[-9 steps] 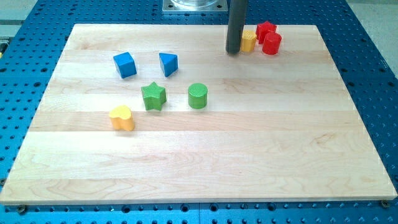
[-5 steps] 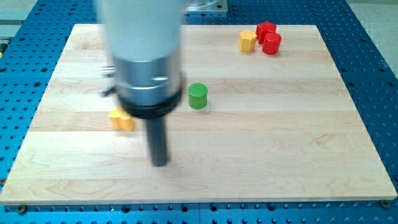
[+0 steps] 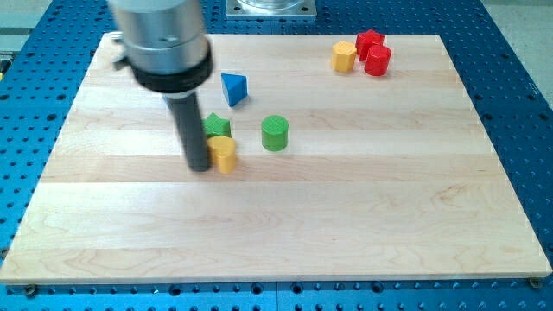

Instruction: Move the heart below the hexagon

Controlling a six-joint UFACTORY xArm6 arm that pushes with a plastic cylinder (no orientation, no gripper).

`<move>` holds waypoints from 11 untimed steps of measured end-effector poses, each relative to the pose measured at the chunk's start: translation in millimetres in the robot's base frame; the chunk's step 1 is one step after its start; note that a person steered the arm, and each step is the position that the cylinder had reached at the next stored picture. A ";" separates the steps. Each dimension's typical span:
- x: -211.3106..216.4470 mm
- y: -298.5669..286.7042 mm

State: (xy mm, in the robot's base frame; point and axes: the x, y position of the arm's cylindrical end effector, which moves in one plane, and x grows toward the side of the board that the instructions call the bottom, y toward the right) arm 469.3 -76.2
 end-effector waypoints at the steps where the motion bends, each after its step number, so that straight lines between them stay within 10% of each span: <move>1: -14.3 50.5; 5: 6.5 49.4; 9: 43.0 196.0; 11: -63.0 199.2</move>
State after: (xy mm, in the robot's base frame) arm 406.2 123.0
